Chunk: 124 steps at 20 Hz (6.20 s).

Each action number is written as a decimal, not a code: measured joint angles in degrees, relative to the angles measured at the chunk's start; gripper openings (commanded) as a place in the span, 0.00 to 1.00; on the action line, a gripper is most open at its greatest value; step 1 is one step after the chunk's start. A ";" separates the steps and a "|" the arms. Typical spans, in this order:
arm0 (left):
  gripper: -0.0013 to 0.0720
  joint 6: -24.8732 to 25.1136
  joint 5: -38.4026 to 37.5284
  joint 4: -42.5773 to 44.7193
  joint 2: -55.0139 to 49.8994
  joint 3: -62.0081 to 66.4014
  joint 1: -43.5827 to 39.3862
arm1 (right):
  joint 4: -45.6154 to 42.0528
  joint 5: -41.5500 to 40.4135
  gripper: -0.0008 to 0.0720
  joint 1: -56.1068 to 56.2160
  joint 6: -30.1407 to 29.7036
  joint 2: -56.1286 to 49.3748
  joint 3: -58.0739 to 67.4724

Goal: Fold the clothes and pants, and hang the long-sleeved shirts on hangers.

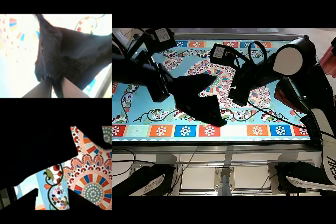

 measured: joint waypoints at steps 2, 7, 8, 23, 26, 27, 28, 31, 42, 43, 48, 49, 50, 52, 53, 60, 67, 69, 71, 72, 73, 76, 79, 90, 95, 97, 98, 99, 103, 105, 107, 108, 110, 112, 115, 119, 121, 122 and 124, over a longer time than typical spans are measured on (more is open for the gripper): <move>0.13 0.96 0.55 -0.26 0.00 1.97 -0.96 | 0.07 0.22 0.68 0.00 -0.02 0.13 0.00; 0.13 2.27 1.36 -0.35 0.02 4.20 -1.79 | 0.81 0.04 0.84 0.00 -0.02 0.24 0.00; 0.13 2.32 1.44 -0.44 0.00 4.37 -1.84 | 0.94 -0.13 0.84 0.00 -0.04 0.22 0.00; 0.13 2.05 1.66 -0.44 0.00 4.74 -1.99 | 1.40 -6.95 0.84 4.17 7.56 -1.55 -7.65; 0.13 2.03 1.64 -0.46 0.00 4.74 -2.03 | 0.28 -7.52 0.84 4.44 7.80 -1.73 -9.81; 0.13 2.03 1.64 -0.46 0.02 4.74 -2.03 | -0.28 -7.82 0.84 4.50 7.91 -1.75 -11.17; 0.13 2.03 1.64 -0.48 0.02 4.74 -2.03 | -0.74 -8.26 0.83 4.50 7.93 -1.75 -12.72; 0.13 2.03 1.64 -0.48 0.02 4.74 -2.03 | -1.53 -12.39 0.75 4.13 7.98 -1.79 -18.49; 0.13 1.75 1.62 -0.46 0.00 4.74 -2.03 | 2.82 -27.58 0.13 0.50 7.87 -1.79 -33.59; 0.13 1.70 1.62 -0.48 0.00 4.74 -2.03 | 3.02 -28.22 0.08 0.46 7.87 -1.79 -34.05; 0.13 1.46 1.70 -0.42 0.00 4.74 -2.03 | 2.23 -29.73 0.04 0.22 9.68 -1.73 -34.95; 0.13 1.42 2.12 0.00 0.00 4.74 -2.03 | 1.46 -29.46 0.03 -0.20 11.08 -1.46 -34.93; 0.13 1.27 2.49 0.50 0.00 4.74 -2.03 | 0.63 -28.76 0.03 -0.81 12.24 -1.01 -34.64; 0.13 0.35 3.74 2.14 0.00 4.74 -2.03 | -0.63 -25.64 0.03 -2.40 13.86 1.14 -33.00; 0.13 -0.11 4.02 2.82 0.02 4.74 -2.03 | -1.11 -23.50 0.03 -3.37 14.40 2.89 -31.56; 0.13 -2.58 3.98 3.87 0.15 4.74 -2.03 | -0.98 -10.49 0.03 -6.97 16.04 17.07 -23.63; 0.13 -11.02 2.05 1.14 4.28 4.76 -2.03 | 6.54 -3.04 0.03 -7.43 17.90 25.38 -21.31; 0.13 -14.78 1.66 0.68 6.01 4.76 -2.03 | 7.34 -1.42 0.03 -7.48 19.85 26.27 -18.56; 0.13 -18.36 1.46 -0.92 7.43 4.76 -2.03 | 8.63 0.31 0.03 -7.48 21.75 26.62 -14.45; 0.13 -20.15 1.36 -2.21 7.98 4.76 -2.03 | 9.18 1.03 0.03 -7.48 22.49 26.75 -12.46; 0.13 -21.57 1.25 -3.76 8.37 4.79 -2.03 | 9.84 1.62 0.03 -7.48 23.23 26.80 -10.51; 0.13 -26.62 1.55 -7.67 8.76 4.79 -2.05 | 10.73 3.41 0.03 -7.48 25.70 26.95 -6.05; 0.13 -33.07 2.08 -7.85 7.30 4.55 -2.03 | 10.58 4.22 0.03 -7.48 27.80 26.21 -4.28; 0.13 -41.75 6.62 7.23 -3.72 -16.57 0.70 | -0.59 7.15 0.03 -7.45 30.05 8.59 -3.21; 0.13 -37.55 19.02 8.70 -8.22 -23.41 5.31 | -10.05 -0.57 0.03 -7.45 28.81 0.66 -3.21; 0.13 -35.39 25.27 9.20 -9.88 -24.24 6.25 | -13.07 -5.11 0.03 -7.50 28.68 -1.75 -3.21; 0.13 -34.36 28.87 9.49 -10.93 -24.52 6.58 | -14.16 -7.04 0.03 -7.58 28.65 -2.97 -3.21; 0.13 -33.11 31.89 9.70 -12.13 -24.74 6.78 | -14.95 -8.70 0.03 -7.67 28.59 -4.37 -3.23; 0.13 -29.51 39.69 11.93 -17.53 -25.07 7.10 | -16.94 -12.96 0.03 -7.87 28.50 -9.55 -4.46; 0.13 -27.19 40.79 13.33 -19.89 -25.14 7.10 | -17.70 -14.71 0.03 -8.02 28.48 -11.32 -6.03; 0.13 -23.69 40.11 14.01 -21.31 -25.16 6.84 | -18.16 -15.67 0.03 -8.55 28.46 -12.33 -8.41; 0.13 -21.73 39.15 14.16 -21.62 -25.16 6.67 | -18.23 -15.54 0.03 -8.79 28.48 -12.57 -9.55; 0.13 -17.33 35.91 14.34 -21.84 -25.16 6.34 | -17.92 -13.60 0.03 -8.96 28.46 -12.90 -11.52; 0.13 -12.87 31.63 14.21 -21.44 -25.16 6.10 | -16.70 -10.95 0.03 -8.61 27.80 -12.72 -13.07; 0.13 -7.78 23.74 13.64 -20.02 -25.16 5.84 | -14.97 -7.02 0.03 -7.58 27.28 -11.15 -15.63; 0.13 -3.82 15.56 11.61 -16.92 -25.16 5.70 | -13.64 -1.44 0.03 -6.99 27.04 -6.99 -19.26; 0.13 -2.95 12.13 10.78 -15.13 -25.14 5.68 | -11.72 0.50 0.03 -6.80 27.23 -3.85 -21.22; 0.13 -2.47 10.34 10.54 -14.25 -25.14 5.68 | -10.64 1.11 0.03 -6.58 27.52 -2.45 -22.01; 0.13 -2.23 6.95 10.14 -12.79 -25.16 5.70 | -8.57 2.14 0.03 -5.49 28.44 0.07 -23.21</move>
